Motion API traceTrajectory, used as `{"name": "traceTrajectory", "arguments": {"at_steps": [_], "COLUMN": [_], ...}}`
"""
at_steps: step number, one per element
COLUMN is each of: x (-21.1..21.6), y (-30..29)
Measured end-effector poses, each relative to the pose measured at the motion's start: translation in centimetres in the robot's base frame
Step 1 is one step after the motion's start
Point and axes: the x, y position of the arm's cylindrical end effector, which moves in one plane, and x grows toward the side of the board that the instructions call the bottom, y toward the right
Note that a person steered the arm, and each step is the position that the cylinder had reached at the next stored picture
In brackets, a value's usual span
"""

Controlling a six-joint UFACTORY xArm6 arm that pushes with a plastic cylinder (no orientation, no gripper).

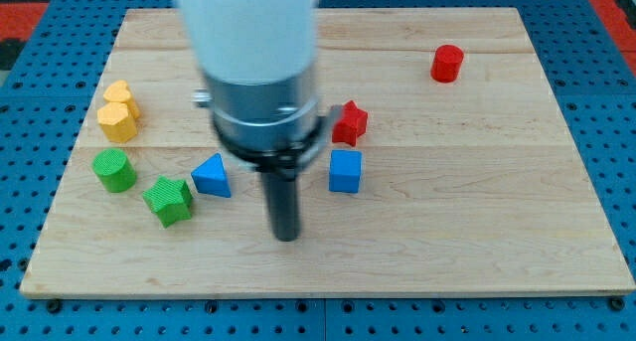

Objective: Touch the bottom of the green star

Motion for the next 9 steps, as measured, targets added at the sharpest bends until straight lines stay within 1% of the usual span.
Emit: {"name": "traceTrajectory", "arguments": {"at_steps": [2, 5, 6, 7, 9], "x": [0.0, 0.0, 0.0, 0.0, 0.0], "y": [7.0, 10.2, 7.6, 1.6, -16.5]}}
